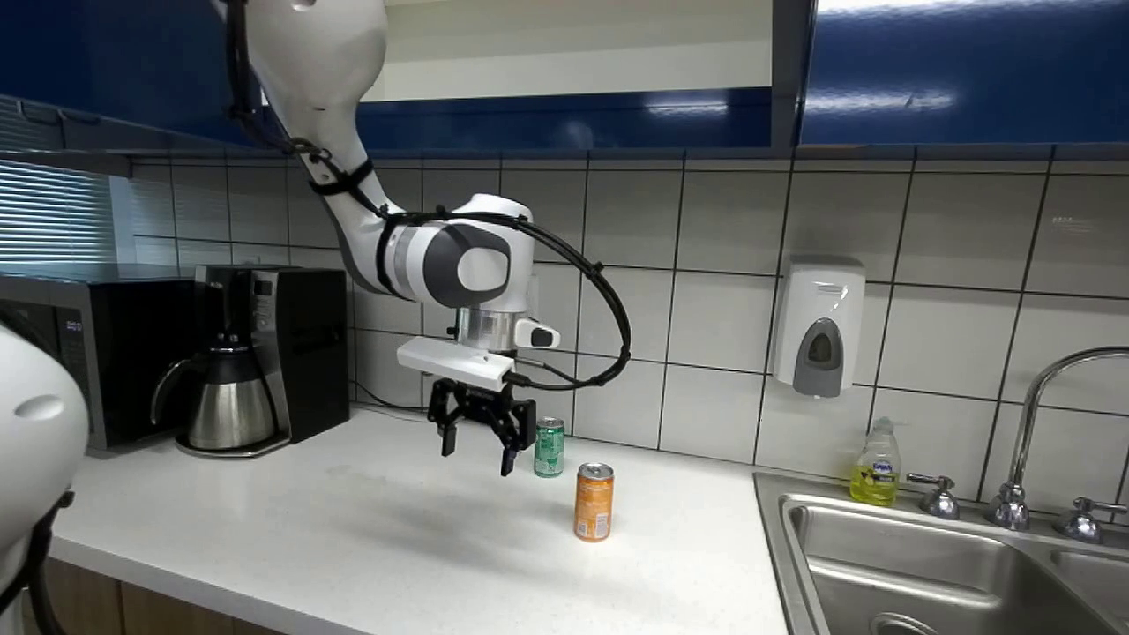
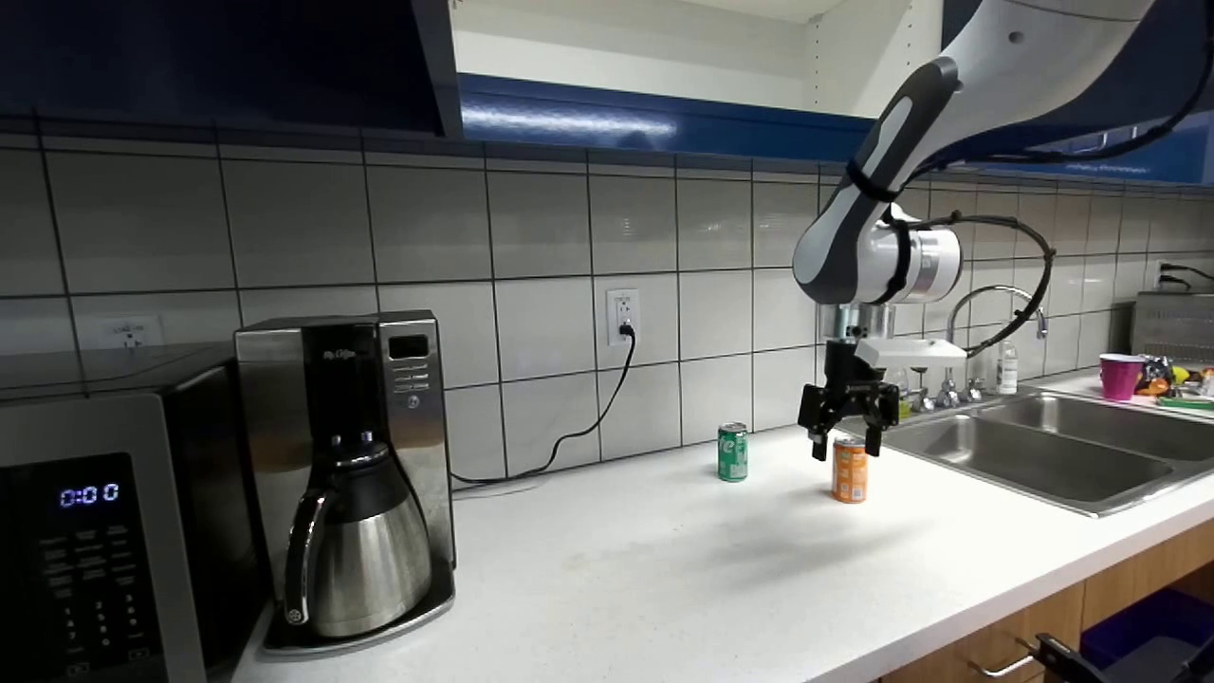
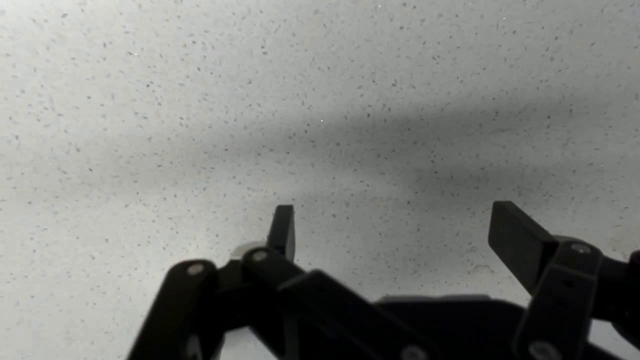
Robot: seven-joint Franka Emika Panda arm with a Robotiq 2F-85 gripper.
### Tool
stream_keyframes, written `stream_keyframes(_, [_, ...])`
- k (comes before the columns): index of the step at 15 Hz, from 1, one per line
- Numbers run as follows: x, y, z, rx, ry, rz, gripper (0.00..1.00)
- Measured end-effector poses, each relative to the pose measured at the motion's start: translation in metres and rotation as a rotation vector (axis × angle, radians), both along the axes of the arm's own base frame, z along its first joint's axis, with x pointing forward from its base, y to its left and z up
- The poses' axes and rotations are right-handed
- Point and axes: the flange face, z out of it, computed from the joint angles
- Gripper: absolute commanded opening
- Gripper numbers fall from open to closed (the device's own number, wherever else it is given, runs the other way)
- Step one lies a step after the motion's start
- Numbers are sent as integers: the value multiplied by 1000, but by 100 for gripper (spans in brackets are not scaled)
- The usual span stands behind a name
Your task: Put the orange soda can in the open shelf
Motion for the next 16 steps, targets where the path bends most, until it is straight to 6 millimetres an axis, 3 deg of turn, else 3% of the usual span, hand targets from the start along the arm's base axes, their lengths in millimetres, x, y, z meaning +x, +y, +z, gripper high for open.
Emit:
stream_keyframes(7, [6,-36,-33,-21,0,-77,100])
stream_keyframes(16, [5,-85,-52,-39,7,-147,100])
